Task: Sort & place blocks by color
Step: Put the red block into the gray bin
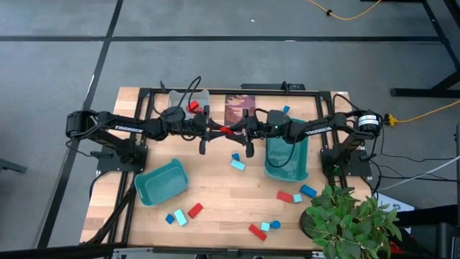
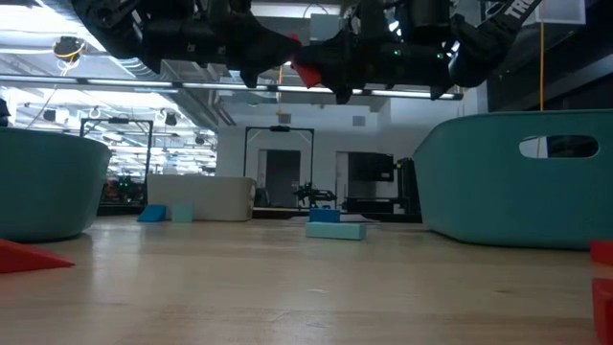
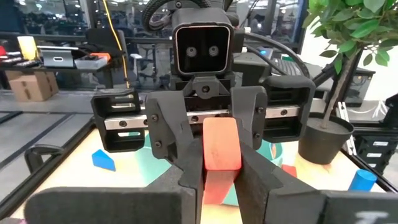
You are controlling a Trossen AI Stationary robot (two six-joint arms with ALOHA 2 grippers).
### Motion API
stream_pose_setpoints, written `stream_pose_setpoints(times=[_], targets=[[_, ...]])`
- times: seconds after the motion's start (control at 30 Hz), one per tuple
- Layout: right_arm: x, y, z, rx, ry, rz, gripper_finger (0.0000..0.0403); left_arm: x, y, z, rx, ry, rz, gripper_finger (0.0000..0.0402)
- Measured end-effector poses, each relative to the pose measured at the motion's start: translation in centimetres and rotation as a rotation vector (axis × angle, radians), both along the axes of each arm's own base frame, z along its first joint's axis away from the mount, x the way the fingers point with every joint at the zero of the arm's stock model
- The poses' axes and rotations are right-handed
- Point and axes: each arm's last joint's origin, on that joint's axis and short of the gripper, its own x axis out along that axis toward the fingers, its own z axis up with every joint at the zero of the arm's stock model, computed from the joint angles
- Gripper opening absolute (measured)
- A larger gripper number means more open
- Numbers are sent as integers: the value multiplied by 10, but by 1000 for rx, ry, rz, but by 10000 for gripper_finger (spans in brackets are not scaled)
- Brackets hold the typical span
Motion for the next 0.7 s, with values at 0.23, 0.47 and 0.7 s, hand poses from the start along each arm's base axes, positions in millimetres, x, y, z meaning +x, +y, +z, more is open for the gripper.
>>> stream_pose_setpoints(times=[0.23,0.47,0.7], targets=[[0,0,0,9,1,8,126,0,0,0,-3,0,-1,53],[0,0,-1,55,15,11,157,0,0,0,-4,0,3,53],[0,-1,-1,35,15,-22,253,0,0,0,-6,0,6,53]])
